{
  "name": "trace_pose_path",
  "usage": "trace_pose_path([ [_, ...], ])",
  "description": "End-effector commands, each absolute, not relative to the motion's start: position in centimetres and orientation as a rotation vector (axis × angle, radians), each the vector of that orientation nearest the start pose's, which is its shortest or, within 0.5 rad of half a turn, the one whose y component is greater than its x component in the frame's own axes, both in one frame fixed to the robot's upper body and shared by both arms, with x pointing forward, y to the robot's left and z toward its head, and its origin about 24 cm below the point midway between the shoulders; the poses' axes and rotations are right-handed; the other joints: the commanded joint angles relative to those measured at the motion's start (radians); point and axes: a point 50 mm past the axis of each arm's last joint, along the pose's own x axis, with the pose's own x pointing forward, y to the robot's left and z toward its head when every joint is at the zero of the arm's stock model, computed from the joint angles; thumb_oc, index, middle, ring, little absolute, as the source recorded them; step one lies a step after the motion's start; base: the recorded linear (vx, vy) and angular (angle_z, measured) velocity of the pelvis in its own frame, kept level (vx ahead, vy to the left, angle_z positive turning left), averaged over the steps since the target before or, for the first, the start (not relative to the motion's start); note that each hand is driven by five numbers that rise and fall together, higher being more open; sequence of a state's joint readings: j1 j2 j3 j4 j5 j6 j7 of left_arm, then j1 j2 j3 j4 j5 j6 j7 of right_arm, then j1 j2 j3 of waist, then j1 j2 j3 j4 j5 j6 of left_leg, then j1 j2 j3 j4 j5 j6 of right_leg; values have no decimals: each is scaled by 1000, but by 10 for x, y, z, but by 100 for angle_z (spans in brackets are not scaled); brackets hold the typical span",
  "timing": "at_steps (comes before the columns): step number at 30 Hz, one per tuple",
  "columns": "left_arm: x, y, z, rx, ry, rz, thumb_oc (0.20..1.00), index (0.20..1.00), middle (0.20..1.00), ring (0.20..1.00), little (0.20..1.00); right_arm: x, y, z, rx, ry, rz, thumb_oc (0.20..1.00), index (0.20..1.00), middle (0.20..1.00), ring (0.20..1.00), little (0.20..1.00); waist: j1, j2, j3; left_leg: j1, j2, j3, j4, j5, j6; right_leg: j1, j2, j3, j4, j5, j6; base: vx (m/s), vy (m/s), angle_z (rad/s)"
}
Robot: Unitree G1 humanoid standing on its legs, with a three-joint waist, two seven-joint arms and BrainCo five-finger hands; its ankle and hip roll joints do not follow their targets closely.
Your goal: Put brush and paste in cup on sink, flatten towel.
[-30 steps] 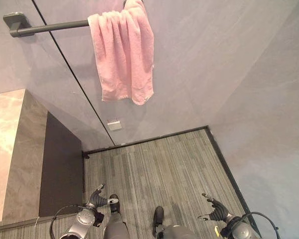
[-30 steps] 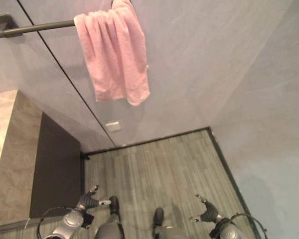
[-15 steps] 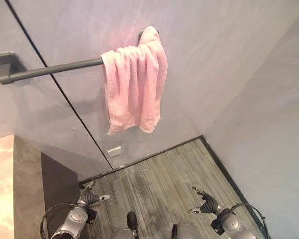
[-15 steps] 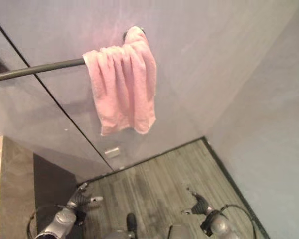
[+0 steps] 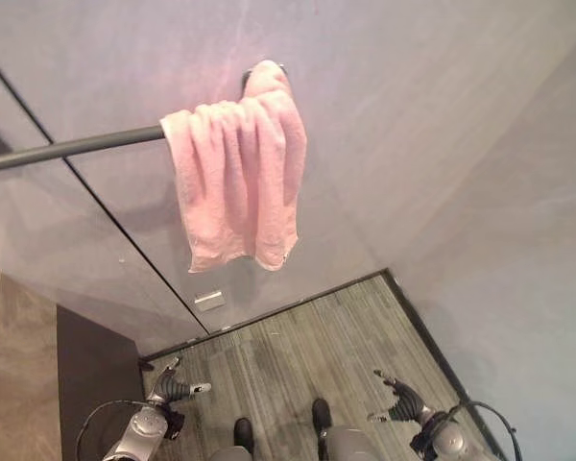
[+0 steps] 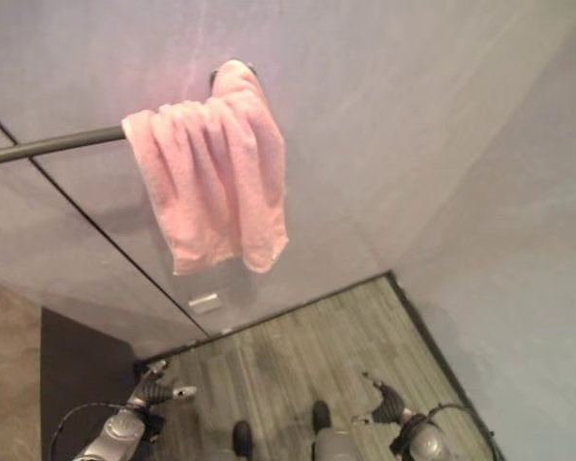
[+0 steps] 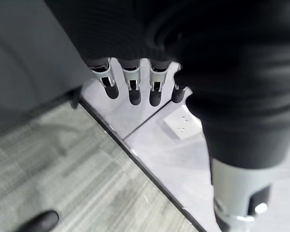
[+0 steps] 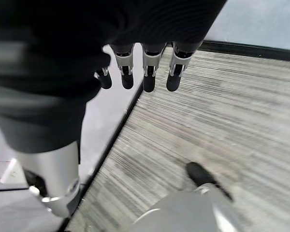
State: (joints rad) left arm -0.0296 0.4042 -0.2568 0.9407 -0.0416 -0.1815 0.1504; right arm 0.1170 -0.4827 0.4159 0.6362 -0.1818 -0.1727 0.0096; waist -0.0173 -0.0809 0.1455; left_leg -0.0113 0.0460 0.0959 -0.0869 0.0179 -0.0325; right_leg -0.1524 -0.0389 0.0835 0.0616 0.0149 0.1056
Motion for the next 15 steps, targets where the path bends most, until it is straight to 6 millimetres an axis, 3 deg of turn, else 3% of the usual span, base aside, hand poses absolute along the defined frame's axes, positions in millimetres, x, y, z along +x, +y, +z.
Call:
trace_pose_path([
  [1,181,259,-99,464,651,96,1000,1000,1000,1000,1000,165,-227,-87,-723,574,408,1000,1000,1000,1000,1000,10,-18,-1,-16,-46,-98,25,12,26,-54,22,5,-19,112,29,122,-121,14],
  [6,178,252,-102,448,658,74,1000,1000,1000,1000,1000,163,-231,-87,-722,584,386,1000,1000,1000,1000,1000,12,-13,-24,-15,-29,-94,8,28,0,-17,1,-66,-61,110,22,75,-53,30],
  [13,169,247,-109,423,695,62,1000,1000,1000,1000,1000,160,-230,-90,-712,594,392,1000,1000,1000,1000,1000,10,5,-32,14,-14,-71,4,45,-24,32,-11,-100,-64,94,17,52,-14,13],
  [14,171,246,-108,425,691,55,1000,1000,1000,1000,1000,160,-231,-90,-708,599,381,1000,1000,1000,1000,1000,6,6,-29,9,-10,-60,6,52,-28,30,-17,-111,-56,91,18,-80,61,16],
  [15,177,241,-106,422,673,41,1000,1000,1000,1000,1000,156,-238,-92,-697,626,340,1000,1000,1000,1000,1000,-18,7,-26,4,3,27,18,42,-26,28,-41,-141,-44,89,24,-80,62,24],
])
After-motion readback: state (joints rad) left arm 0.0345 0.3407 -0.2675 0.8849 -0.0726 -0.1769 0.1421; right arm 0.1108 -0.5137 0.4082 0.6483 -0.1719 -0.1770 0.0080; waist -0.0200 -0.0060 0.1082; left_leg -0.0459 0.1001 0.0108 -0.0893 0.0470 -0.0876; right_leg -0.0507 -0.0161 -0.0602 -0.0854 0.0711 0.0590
